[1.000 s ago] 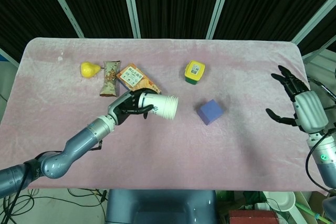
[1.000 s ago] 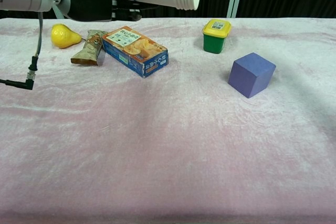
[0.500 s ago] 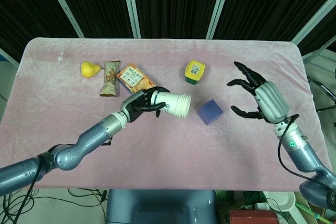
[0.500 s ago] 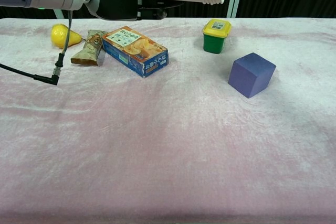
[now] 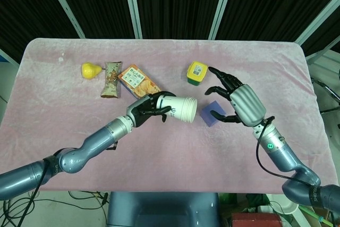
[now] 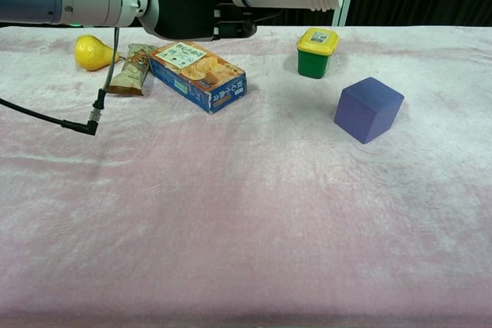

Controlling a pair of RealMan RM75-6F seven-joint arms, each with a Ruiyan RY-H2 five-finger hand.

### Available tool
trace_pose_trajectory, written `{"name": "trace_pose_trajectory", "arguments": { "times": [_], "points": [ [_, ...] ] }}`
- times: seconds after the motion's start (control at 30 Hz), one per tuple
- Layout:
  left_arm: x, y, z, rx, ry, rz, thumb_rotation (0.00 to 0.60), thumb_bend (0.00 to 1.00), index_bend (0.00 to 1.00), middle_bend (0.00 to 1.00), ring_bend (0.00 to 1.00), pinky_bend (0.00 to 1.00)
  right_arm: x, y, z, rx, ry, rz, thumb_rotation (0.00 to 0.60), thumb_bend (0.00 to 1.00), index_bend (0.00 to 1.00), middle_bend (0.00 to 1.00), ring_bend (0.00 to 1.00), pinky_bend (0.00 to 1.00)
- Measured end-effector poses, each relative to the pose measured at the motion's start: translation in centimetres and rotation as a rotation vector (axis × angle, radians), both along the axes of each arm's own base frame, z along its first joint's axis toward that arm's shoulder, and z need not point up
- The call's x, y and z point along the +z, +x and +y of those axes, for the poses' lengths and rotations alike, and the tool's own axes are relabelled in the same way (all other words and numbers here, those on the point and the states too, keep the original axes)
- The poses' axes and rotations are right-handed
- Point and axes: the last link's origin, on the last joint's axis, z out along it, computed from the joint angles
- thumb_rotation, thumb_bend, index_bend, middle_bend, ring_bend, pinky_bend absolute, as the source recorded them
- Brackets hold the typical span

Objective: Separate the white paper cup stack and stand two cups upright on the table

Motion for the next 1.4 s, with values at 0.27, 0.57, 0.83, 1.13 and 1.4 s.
{"name": "trace_pose_trajectory", "arguments": {
  "times": [0.27,0.57,0.83,1.13,1.4],
  "points": [
    [-0.9,0.3,-0.4,-0.006,-0.021,-0.003,0.600,0.41,0.56,0.53,0.42,0.61,-1.0,1.7,0.2,0.031,-0.001,-0.004,0.600,0.25,0.45,0.00,0.12,0.18],
    [-1.6,0.6,-0.6,0.001,-0.038,-0.021,0.600,0.41,0.55,0.53,0.42,0.61,-1.3,2.2,0.4,0.034,0.008,-0.013,0.600,0.28,0.47,0.00,0.12,0.18],
    [-1.5,0.7,-0.7,-0.002,-0.046,-0.033,0.600,0.41,0.55,0.52,0.42,0.61,-1.3,1.9,0.4,0.028,-0.007,0.002,0.600,0.28,0.47,0.00,0.12,0.18],
    [-2.1,0.9,-0.9,-0.007,-0.064,-0.038,0.600,0.41,0.55,0.52,0.42,0.61,-1.8,2.5,0.7,0.048,0.014,-0.025,0.600,0.28,0.52,0.00,0.12,0.18],
    [-2.4,1.1,-1.0,-0.005,-0.077,-0.051,0.600,0.41,0.55,0.52,0.42,0.61,-2.1,2.7,0.8,0.053,0.010,-0.021,0.600,0.26,0.54,0.00,0.12,0.18]
  ]
}}
